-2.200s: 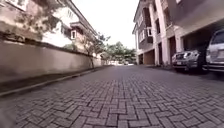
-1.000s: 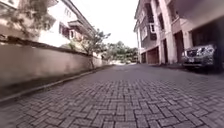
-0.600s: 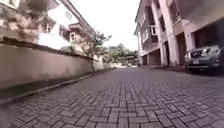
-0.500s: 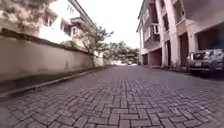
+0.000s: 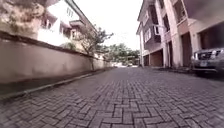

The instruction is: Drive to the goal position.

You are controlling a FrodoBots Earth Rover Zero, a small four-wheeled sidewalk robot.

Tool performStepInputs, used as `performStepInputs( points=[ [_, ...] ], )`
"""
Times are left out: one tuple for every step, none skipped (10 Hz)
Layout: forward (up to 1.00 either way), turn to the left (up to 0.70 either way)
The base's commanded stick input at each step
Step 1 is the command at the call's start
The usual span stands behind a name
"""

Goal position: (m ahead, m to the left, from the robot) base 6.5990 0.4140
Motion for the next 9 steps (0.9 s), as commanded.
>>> performStepInputs(
  points=[
    [0.7, 0.0],
    [0.7, 0.0],
    [0.7, 0.0],
    [0.7, 0.0],
    [0.7, 0.0],
    [0.7, 0.0],
    [0.7, 0.0],
    [0.7, 0.0],
    [0.7, 0.0]
  ],
)
